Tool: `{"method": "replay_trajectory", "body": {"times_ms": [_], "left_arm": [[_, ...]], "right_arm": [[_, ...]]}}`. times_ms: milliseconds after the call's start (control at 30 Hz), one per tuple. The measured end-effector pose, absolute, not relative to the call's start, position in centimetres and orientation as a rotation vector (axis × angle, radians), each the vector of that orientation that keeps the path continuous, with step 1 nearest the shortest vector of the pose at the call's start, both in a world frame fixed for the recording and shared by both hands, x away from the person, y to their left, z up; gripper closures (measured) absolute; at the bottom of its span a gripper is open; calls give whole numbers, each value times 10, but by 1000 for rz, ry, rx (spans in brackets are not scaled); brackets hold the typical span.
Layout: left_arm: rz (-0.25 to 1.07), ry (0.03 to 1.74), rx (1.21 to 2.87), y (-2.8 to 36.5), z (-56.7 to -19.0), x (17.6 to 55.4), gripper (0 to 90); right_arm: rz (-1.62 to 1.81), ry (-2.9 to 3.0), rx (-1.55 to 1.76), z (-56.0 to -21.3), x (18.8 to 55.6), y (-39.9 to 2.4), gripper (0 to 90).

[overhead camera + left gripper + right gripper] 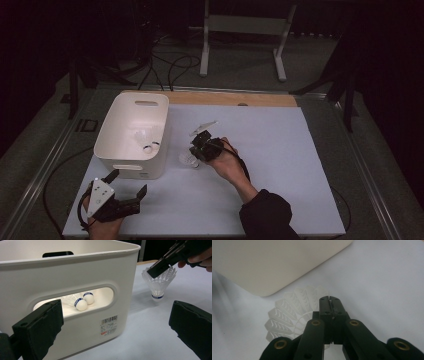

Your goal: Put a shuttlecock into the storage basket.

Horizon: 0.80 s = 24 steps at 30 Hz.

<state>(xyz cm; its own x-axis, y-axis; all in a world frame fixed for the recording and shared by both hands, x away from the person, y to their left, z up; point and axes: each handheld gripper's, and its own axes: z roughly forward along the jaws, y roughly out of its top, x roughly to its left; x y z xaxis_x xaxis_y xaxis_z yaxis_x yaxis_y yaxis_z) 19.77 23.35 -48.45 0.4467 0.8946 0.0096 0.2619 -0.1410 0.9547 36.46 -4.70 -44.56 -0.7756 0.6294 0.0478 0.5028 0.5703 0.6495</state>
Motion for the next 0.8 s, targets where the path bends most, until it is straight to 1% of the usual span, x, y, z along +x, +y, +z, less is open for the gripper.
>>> {"method": "replay_trajectory", "body": {"times_ms": [800], "left_arm": [[758,1019,1660,233,-485,198,2]], "right_arm": [[1019,2584,946,-437,363,-48,894]]}}
